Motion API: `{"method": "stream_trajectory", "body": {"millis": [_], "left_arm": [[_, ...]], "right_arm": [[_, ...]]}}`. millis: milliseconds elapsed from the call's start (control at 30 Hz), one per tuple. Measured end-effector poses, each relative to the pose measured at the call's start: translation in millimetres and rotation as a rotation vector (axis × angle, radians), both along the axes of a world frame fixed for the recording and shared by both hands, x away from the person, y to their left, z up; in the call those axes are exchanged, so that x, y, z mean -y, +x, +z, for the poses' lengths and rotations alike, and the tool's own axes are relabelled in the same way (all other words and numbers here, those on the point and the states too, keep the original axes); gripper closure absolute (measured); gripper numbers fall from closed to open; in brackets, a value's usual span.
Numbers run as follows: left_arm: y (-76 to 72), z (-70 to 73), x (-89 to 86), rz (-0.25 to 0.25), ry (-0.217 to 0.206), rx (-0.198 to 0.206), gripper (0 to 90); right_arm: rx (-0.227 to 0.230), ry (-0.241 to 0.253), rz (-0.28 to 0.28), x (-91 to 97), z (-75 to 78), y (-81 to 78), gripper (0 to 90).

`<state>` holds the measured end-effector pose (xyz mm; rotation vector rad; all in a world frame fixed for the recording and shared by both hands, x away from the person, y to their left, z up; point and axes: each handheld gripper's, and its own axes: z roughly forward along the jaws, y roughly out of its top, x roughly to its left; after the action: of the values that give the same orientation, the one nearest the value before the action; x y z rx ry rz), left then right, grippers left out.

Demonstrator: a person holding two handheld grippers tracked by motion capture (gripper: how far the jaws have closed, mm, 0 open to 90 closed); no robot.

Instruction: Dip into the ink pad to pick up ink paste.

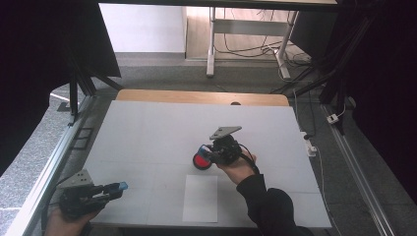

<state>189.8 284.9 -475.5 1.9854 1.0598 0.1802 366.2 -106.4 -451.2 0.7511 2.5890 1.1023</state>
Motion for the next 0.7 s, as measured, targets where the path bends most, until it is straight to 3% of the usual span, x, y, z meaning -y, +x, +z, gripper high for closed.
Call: {"method": "stream_trajectory", "body": {"millis": [333, 700], "left_arm": [[0.2, -0.3, -0.7, 0.002, -0.009, -0.003, 68.2], [0.5, -0.6, -1.6, 0.004, -0.016, -0.006, 68.2]], "right_arm": [[-0.014, -0.069, -0.014, -7.9, -16.1, 13.8, 71.2], [-0.042, -0.097, -0.013, -12.8, -27.1, 20.4, 71.2]]}}
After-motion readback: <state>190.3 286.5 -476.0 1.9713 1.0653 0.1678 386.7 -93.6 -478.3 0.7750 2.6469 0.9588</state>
